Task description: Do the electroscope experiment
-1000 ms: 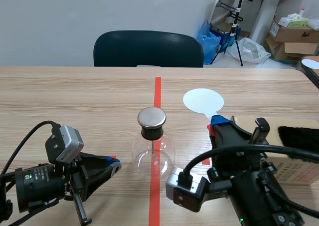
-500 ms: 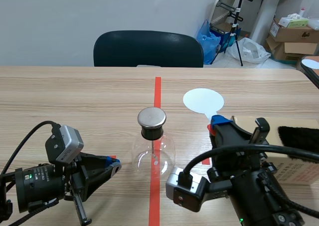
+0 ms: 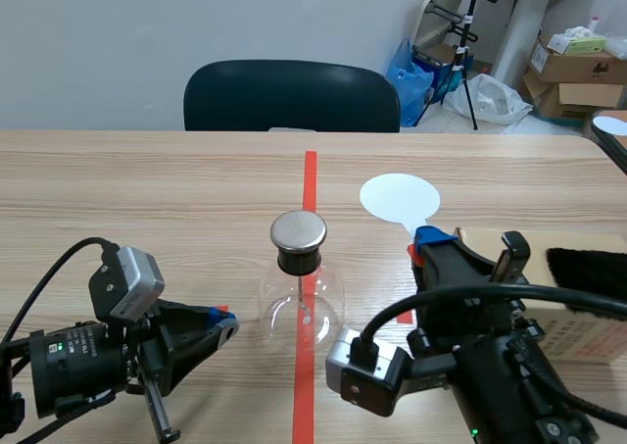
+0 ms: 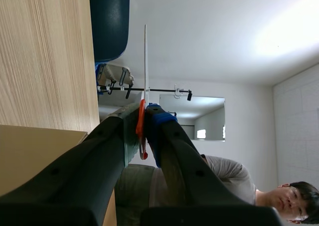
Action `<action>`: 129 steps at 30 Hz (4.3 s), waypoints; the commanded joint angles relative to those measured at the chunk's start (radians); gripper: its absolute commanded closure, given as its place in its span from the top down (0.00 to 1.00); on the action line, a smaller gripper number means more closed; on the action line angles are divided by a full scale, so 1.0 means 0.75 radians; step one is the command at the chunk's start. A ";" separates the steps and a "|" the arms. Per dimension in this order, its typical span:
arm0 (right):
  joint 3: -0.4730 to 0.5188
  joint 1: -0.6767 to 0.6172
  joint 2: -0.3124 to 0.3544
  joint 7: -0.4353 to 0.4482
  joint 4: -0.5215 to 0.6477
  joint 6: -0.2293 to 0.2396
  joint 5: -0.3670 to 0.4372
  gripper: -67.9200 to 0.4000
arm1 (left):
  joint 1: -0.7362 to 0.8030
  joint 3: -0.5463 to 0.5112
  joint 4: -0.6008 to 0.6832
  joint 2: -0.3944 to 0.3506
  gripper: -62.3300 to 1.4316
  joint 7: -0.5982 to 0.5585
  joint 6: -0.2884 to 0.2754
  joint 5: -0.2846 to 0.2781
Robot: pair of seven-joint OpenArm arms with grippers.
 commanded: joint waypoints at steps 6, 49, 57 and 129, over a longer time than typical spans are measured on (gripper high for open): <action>0.016 0.012 0.007 -0.005 0.009 -0.014 -0.001 0.02 | -0.008 -0.004 0.025 0.003 0.07 -0.019 -0.003 -0.018; 0.016 0.019 0.007 -0.005 0.009 -0.004 -0.001 0.02 | -0.008 -0.004 0.025 0.003 0.07 -0.019 -0.002 -0.018; 0.015 0.019 0.008 -0.049 0.009 -0.005 -0.001 0.02 | -0.008 -0.004 0.025 0.003 0.07 -0.019 -0.002 -0.018; -0.125 0.052 0.070 0.310 0.054 0.015 -0.001 0.02 | -0.008 -0.004 0.025 0.003 0.07 -0.019 -0.002 -0.019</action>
